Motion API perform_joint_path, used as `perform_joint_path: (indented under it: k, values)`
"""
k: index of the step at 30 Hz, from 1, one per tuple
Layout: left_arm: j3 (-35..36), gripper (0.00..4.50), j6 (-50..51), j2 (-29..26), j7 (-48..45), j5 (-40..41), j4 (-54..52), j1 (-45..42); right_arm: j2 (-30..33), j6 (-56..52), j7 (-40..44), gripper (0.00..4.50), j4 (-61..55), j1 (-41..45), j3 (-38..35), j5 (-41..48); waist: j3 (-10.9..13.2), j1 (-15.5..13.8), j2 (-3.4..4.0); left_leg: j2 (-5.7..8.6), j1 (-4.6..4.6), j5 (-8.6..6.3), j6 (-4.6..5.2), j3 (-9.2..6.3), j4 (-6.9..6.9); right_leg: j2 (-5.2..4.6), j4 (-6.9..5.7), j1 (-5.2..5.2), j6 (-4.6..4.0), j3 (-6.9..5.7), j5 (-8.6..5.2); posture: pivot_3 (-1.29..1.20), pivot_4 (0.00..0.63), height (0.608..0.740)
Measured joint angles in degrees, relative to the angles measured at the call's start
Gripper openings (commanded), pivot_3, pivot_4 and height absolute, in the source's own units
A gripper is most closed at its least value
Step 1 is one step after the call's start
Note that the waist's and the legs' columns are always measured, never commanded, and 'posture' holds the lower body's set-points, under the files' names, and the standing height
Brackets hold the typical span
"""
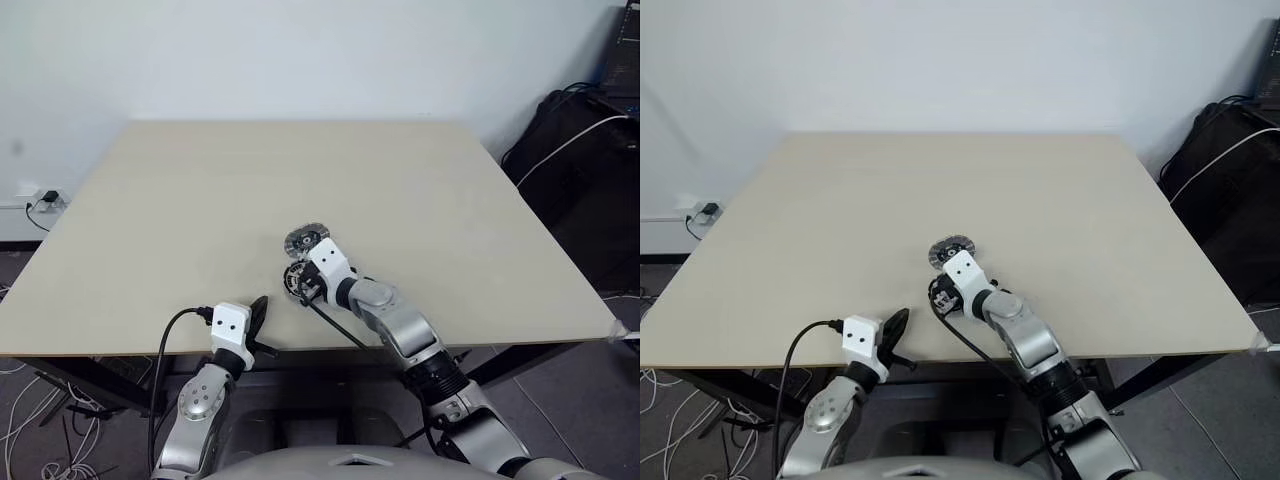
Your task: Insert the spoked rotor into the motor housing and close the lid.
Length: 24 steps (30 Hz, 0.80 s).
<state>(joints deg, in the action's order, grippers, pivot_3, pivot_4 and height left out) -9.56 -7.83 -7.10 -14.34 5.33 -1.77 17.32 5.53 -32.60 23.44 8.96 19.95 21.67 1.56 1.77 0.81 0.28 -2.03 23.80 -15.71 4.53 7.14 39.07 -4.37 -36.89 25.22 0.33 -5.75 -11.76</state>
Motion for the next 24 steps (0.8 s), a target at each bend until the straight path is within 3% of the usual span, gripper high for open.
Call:
perform_joint_path:
  k: [9,12,18,24]
  values:
    - [0.13,0.04,0.10,0.22,0.01,0.02,-0.11,0.28,3.65,0.74,5.83,0.00,0.00,1.43,0.80,-0.37,-0.08,0.01,0.04,0.00,-0.12,-0.02,0.05,0.05,0.04,-0.03,0.00,-0.09,0.06,0.03,0.04,0.00,0.000,0.740]
    - [0.16,0.00,0.13,0.26,-0.03,0.06,-0.11,0.16,8.49,0.78,11.70,0.62,-4.02,2.41,2.42,-0.29,-0.07,0.03,0.06,0.00,-0.08,-0.04,0.08,0.06,0.05,-0.02,0.01,-0.05,0.06,0.04,0.04,0.00,0.000,0.740]
    - [0.01,0.00,0.20,0.55,-0.66,0.11,-0.10,-0.57,17.45,1.58,23.81,2.54,-8.12,8.14,7.25,-1.36,-0.07,-0.03,0.06,-0.01,-0.11,-0.04,0.09,0.06,0.07,-0.01,0.00,-0.06,0.05,0.01,0.04,0.00,0.000,0.740]
    - [0.00,0.00,0.25,1.08,-0.74,0.13,-0.04,-0.62,23.14,3.97,34.19,2.54,-7.32,13.39,14.66,-6.08,-0.07,-0.09,0.05,0.00,-0.10,-0.05,0.13,0.09,0.11,-0.02,0.00,-0.06,0.06,0.03,0.04,0.00,0.000,0.740]
